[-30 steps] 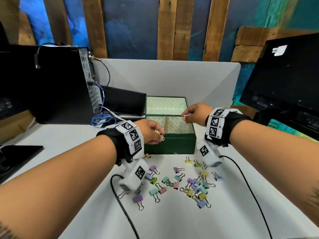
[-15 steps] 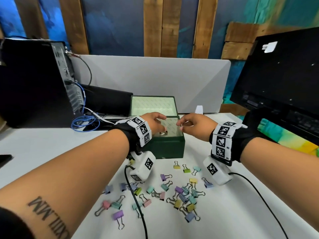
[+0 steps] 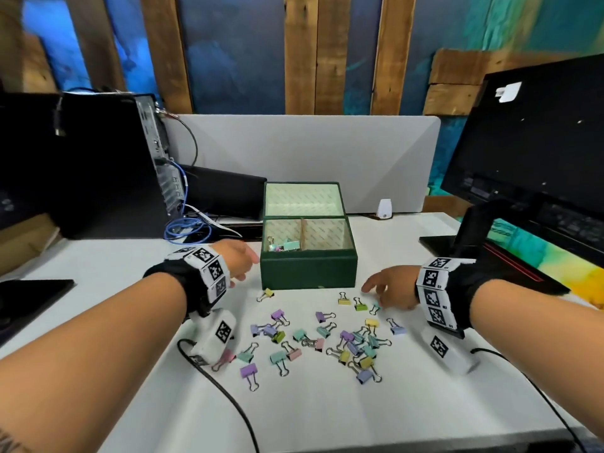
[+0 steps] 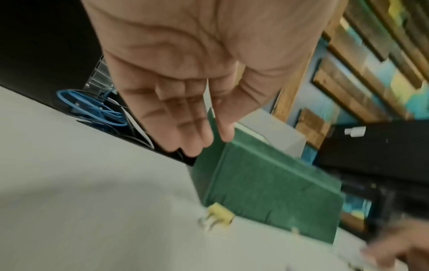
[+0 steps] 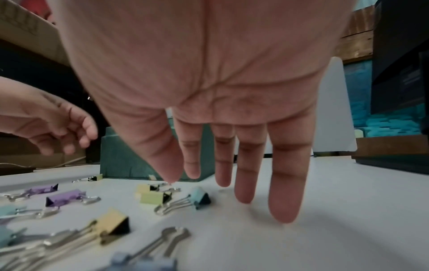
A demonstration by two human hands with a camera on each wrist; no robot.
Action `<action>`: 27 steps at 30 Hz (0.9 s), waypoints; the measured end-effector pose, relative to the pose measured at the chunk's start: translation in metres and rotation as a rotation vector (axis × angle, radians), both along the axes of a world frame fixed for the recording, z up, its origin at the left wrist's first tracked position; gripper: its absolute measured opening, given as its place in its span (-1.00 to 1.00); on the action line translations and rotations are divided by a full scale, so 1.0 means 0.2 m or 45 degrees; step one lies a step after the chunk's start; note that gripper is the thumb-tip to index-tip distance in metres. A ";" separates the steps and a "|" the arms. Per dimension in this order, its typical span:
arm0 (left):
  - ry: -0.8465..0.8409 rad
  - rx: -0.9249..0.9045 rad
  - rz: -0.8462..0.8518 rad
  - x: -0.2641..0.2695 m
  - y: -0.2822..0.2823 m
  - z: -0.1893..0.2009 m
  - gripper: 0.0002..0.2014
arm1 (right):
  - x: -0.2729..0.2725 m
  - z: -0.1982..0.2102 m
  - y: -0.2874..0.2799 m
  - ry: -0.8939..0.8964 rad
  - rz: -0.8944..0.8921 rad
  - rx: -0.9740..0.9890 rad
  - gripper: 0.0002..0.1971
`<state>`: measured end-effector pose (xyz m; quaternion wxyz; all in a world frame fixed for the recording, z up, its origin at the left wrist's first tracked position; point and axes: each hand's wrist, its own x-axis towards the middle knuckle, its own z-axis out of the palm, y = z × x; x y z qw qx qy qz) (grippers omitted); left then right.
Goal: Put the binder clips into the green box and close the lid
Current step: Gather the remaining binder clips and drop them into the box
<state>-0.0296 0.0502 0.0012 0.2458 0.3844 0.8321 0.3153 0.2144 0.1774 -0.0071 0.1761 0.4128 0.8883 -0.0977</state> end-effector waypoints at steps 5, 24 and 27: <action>0.456 -0.552 -0.338 0.09 -0.01 -0.03 -0.57 | -0.08 -0.06 0.00 -0.098 0.067 0.077 -0.40; 0.531 -0.498 -0.621 0.23 -0.19 -0.06 -0.55 | 0.00 0.01 -0.19 0.128 0.199 0.022 -0.47; 0.675 -0.509 -0.528 0.17 -0.29 -0.04 -0.40 | 0.10 0.03 -0.16 -0.008 0.057 0.107 -0.31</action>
